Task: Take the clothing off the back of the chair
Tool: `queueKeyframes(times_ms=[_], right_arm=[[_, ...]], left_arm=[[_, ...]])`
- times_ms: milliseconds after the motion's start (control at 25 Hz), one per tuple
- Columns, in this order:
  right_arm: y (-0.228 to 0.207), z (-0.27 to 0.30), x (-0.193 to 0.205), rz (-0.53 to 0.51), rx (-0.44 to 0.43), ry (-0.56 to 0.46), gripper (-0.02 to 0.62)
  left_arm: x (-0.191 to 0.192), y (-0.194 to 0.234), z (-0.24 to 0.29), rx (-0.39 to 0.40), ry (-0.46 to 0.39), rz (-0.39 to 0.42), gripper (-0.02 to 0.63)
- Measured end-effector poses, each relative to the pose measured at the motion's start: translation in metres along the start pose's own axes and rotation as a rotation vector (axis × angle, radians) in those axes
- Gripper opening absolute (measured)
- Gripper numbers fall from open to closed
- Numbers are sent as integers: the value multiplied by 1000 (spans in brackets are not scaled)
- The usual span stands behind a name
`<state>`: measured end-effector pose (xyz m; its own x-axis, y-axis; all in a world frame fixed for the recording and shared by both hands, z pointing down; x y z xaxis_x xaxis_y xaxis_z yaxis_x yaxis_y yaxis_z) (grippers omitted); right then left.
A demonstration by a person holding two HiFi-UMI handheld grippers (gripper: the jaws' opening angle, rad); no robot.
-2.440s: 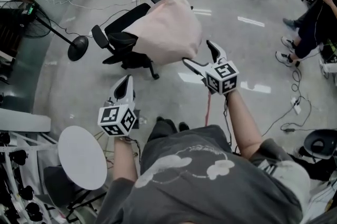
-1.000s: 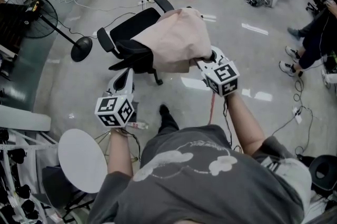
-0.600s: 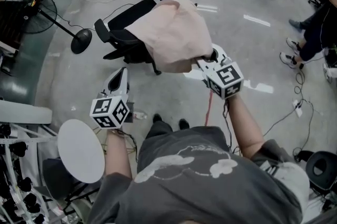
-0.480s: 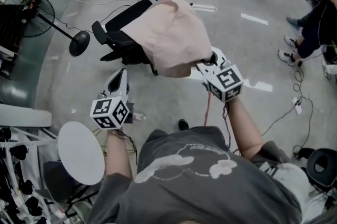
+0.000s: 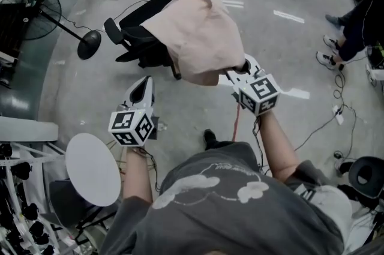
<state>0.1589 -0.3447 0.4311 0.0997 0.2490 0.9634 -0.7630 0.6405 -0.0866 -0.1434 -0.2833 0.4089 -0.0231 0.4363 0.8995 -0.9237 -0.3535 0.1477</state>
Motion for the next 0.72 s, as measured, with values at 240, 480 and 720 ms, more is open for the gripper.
queueKeyframes(times_ms=[240,480,720], right_arm=[[28,-15,2,-7,22,23,69],[73,-34,2,-24,53,14,69],[113,-67,2,-26,55,-8,71]], left_arm=[[17,-2,-27,22,-5,-15,0],[36,-2,-72,50,-24,-12,0],[47,-10,-121,60,-52,0,0]])
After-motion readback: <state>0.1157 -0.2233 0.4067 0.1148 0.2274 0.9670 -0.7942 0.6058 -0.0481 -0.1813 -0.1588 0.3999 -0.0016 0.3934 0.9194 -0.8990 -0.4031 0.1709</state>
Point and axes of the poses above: the fingertips, and each gripper's own axes: z forward along the fingers, y to its left, x out of its underside, the point moved 8 cm from there along -z, backward along the fingers, and after that the axes turned 7 degrees about y, right-handed, at the moved point
